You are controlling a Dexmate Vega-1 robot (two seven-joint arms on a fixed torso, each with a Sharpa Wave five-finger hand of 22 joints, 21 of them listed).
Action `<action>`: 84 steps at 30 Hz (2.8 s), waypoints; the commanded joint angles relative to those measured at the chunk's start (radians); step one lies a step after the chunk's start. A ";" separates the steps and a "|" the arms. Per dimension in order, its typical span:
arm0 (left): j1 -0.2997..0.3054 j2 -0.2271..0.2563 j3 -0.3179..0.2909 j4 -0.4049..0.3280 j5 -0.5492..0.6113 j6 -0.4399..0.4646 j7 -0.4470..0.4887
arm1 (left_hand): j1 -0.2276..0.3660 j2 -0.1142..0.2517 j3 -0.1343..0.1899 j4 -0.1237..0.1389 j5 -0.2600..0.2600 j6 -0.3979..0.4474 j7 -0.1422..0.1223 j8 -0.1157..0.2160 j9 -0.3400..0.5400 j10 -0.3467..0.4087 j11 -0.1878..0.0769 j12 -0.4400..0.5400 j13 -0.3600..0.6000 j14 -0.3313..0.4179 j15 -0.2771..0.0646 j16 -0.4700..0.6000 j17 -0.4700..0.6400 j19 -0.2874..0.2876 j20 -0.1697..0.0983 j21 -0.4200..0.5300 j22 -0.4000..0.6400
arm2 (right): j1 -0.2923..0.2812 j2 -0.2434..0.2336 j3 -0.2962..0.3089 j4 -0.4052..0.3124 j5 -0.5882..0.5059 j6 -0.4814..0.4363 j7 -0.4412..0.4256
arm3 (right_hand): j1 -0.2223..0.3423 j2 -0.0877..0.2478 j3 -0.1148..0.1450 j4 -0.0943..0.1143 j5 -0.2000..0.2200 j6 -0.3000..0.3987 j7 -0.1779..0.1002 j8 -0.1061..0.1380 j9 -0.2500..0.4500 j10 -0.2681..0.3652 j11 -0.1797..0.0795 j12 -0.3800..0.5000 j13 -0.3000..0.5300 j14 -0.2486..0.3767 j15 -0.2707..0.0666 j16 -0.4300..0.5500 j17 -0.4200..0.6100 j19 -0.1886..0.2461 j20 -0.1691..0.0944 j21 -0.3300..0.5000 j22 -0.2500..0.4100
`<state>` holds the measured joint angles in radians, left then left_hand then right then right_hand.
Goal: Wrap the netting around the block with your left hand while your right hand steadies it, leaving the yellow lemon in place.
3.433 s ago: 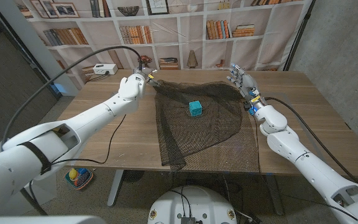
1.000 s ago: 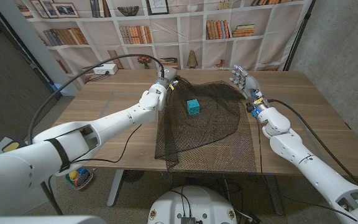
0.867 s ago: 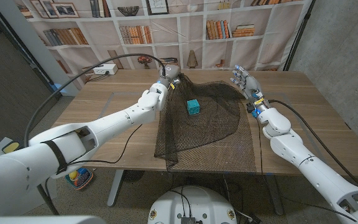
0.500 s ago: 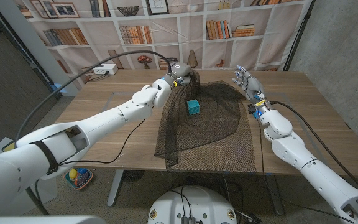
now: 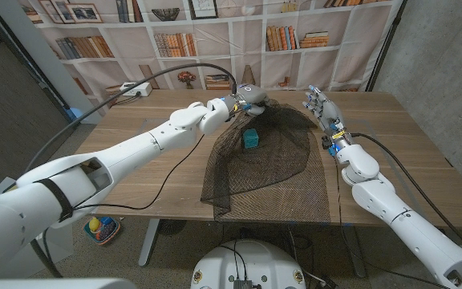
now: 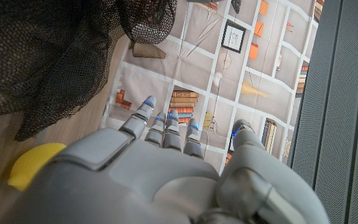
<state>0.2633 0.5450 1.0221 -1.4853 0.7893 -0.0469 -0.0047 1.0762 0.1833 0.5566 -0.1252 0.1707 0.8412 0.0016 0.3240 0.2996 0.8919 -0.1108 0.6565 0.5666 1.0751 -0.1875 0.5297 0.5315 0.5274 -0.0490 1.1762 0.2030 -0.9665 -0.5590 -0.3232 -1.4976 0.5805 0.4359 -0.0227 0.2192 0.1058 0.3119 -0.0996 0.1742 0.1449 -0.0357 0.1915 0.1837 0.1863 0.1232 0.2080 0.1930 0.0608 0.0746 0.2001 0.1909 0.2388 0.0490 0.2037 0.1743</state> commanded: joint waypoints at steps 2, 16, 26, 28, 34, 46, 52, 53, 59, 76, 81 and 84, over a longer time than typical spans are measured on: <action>-0.019 -0.019 -0.003 -0.021 0.008 -0.131 -0.177 | 0.011 -0.009 0.004 -0.005 0.003 0.027 -0.008 0.015 0.009 0.036 -0.033 0.010 0.015 0.000 -0.033 0.008 0.011 -0.008 -0.006 0.013 -0.002 | -0.027 -0.002 0.013 -0.018 -0.002 0.010 -0.017 | -0.004 -0.005 -0.004 -0.001 0.003 0.002 -0.004 0.002 0.002 0.001 -0.006 0.001 0.004 0.005 0.000 0.001 0.001 0.003 0.007 0.000 0.004; -0.055 -0.041 0.039 -0.023 0.096 -0.198 -0.321 | 0.017 -0.053 -0.005 -0.033 0.001 0.116 -0.043 0.040 0.008 0.086 -0.037 0.022 0.034 0.024 -0.038 0.014 0.027 -0.010 -0.013 0.040 -0.009 | -0.040 -0.003 0.016 -0.029 -0.003 0.018 -0.018 | -0.013 -0.008 -0.008 0.003 0.003 -0.014 -0.012 -0.004 0.001 -0.016 -0.011 -0.008 0.003 -0.003 -0.002 -0.003 0.001 0.000 0.002 -0.001 0.004; -0.053 -0.041 0.053 -0.045 0.170 -0.210 -0.347 | -0.074 -0.195 -0.104 -0.017 0.021 -0.052 -0.070 -0.063 -0.028 -0.069 -0.024 -0.137 -0.048 -0.183 -0.007 -0.123 -0.042 -0.177 0.038 -0.006 -0.027 | -0.054 -0.010 0.021 -0.046 -0.007 0.018 -0.024 | -0.019 -0.008 -0.010 0.006 0.002 -0.019 -0.012 -0.006 0.001 -0.022 -0.012 -0.010 0.003 -0.005 -0.001 -0.004 0.002 0.001 0.002 -0.001 0.004; -0.049 -0.039 0.051 -0.051 0.179 -0.209 -0.347 | -0.102 -0.228 -0.135 -0.007 0.037 -0.161 -0.102 -0.112 -0.045 -0.195 0.008 -0.230 -0.081 -0.321 0.023 -0.200 -0.090 -0.266 0.072 -0.056 -0.030 | -0.056 -0.010 0.022 -0.048 -0.007 0.019 -0.024 | -0.020 -0.008 -0.010 0.006 0.002 -0.020 -0.012 -0.006 0.001 -0.023 -0.012 -0.010 0.003 -0.006 -0.001 -0.004 0.002 0.001 0.002 -0.001 0.004; -0.021 -0.021 0.041 -0.088 0.234 -0.197 -0.300 | -0.159 -0.280 -0.237 0.014 0.081 -0.524 -0.129 -0.152 -0.084 -0.485 0.072 -0.410 -0.129 -0.659 0.148 -0.331 -0.167 -0.459 0.170 -0.192 -0.029 | -0.061 -0.014 0.023 -0.058 -0.012 0.017 -0.028 | -0.022 -0.009 -0.010 0.007 0.002 -0.016 -0.012 -0.004 0.001 -0.021 -0.010 -0.009 0.003 -0.005 -0.001 -0.004 0.002 0.001 0.002 -0.001 0.004; 0.052 -0.019 -0.046 -0.111 0.167 -0.176 -0.150 | -0.225 -0.266 -0.299 0.054 0.118 -0.685 -0.068 -0.146 -0.096 -0.654 0.073 -0.457 -0.129 -0.783 0.187 -0.331 -0.199 -0.508 0.182 -0.262 -0.028 | -0.075 -0.018 0.030 -0.083 -0.019 0.020 -0.040 | -0.023 -0.010 -0.010 0.006 0.003 -0.015 -0.014 -0.003 0.001 -0.018 -0.009 -0.008 0.003 -0.002 0.000 -0.003 0.001 0.001 0.004 -0.001 0.004; 0.067 -0.042 -0.092 -0.043 -0.017 -0.279 -0.087 | -0.259 -0.235 -0.303 0.076 0.125 -0.709 -0.056 -0.139 -0.098 -0.697 0.065 -0.452 -0.123 -0.756 0.151 -0.315 -0.206 -0.443 0.165 -0.257 -0.027 | -0.093 -0.035 0.045 -0.122 -0.040 0.017 -0.064 | -0.022 -0.010 -0.009 0.005 0.004 -0.010 -0.012 -0.001 0.001 -0.014 -0.007 -0.006 0.002 0.000 0.000 -0.003 0.000 0.000 0.002 -0.001 0.004; 0.062 -0.047 -0.092 -0.031 -0.043 -0.296 -0.101 | -0.267 -0.227 -0.302 0.081 0.123 -0.708 -0.059 -0.137 -0.098 -0.700 0.064 -0.449 -0.122 -0.755 0.146 -0.314 -0.207 -0.432 0.154 -0.256 -0.026 | -0.095 -0.041 0.048 -0.129 -0.044 0.017 -0.065 | -0.022 -0.010 -0.009 0.004 0.004 -0.008 -0.012 0.000 0.001 -0.014 -0.007 -0.006 0.002 0.000 0.000 -0.003 0.000 0.001 0.003 -0.001 0.004; 0.027 -0.080 -0.078 0.030 -0.159 -0.364 -0.205 | -0.293 -0.214 -0.307 0.084 0.103 -0.595 -0.086 -0.095 -0.095 -0.611 0.017 -0.391 -0.105 -0.696 0.136 -0.295 -0.226 -0.407 0.160 -0.275 -0.026 | -0.118 -0.067 0.070 -0.172 -0.068 0.004 -0.090 | -0.031 -0.017 -0.016 0.007 0.004 -0.001 -0.012 0.001 0.000 -0.012 -0.005 -0.006 0.002 0.005 0.009 -0.002 0.000 -0.004 0.026 -0.003 0.004; -0.083 -0.177 0.026 0.164 -0.182 -0.463 -0.384 | -0.335 -0.285 -0.356 0.070 0.139 -0.453 -0.171 -0.057 -0.089 -0.489 -0.041 -0.325 -0.055 -0.707 0.168 -0.285 -0.233 -0.502 0.221 -0.367 -0.025 | -0.127 -0.060 0.082 -0.182 -0.077 0.007 -0.103 | -0.058 -0.025 -0.028 0.019 0.006 -0.022 -0.020 -0.007 0.000 -0.038 -0.011 -0.017 0.001 -0.003 0.021 -0.004 0.002 -0.013 0.047 -0.005 0.005; -0.096 -0.190 0.051 0.171 -0.158 -0.463 -0.410 | -0.352 -0.303 -0.376 0.073 0.155 -0.398 -0.165 -0.042 -0.091 -0.441 -0.022 -0.305 -0.045 -0.699 0.183 -0.274 -0.231 -0.507 0.227 -0.384 -0.024 | -0.122 -0.054 0.083 -0.172 -0.077 0.010 -0.104 | -0.065 -0.024 -0.030 0.023 0.006 -0.029 -0.020 -0.009 0.000 -0.045 -0.013 -0.018 0.001 -0.012 0.021 -0.007 0.003 -0.015 0.046 -0.006 0.005; -0.094 -0.193 0.061 0.166 -0.135 -0.457 -0.404 | -0.358 -0.307 -0.382 0.074 0.159 -0.388 -0.165 -0.041 -0.092 -0.427 -0.010 -0.300 -0.044 -0.699 0.185 -0.272 -0.231 -0.515 0.229 -0.391 -0.024 | -0.118 -0.048 0.082 -0.162 -0.075 0.015 -0.102 | -0.067 -0.023 -0.031 0.025 0.007 -0.030 -0.020 -0.009 0.000 -0.046 -0.012 -0.018 0.001 -0.012 0.021 -0.007 0.003 -0.016 0.046 -0.006 0.005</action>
<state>0.2009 0.3873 1.0345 -1.3520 0.6231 -0.4716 -0.3384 0.7202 -0.1140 0.1804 -0.0513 0.3198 0.4377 -0.1621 0.2777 0.2072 0.4482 -0.1259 0.3481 0.5171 0.3734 -0.0140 0.2518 0.2982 0.0204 0.1770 0.7905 0.1747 -1.0906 -0.6196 -0.2459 -1.6743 0.5074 0.4409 -0.1231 0.1546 0.0838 0.2814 -0.0774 0.1742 0.1175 -0.0553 0.1848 0.1816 0.1426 0.1090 0.1922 0.1905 0.0550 0.0984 0.1960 0.1910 0.2227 0.0901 0.1995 0.1743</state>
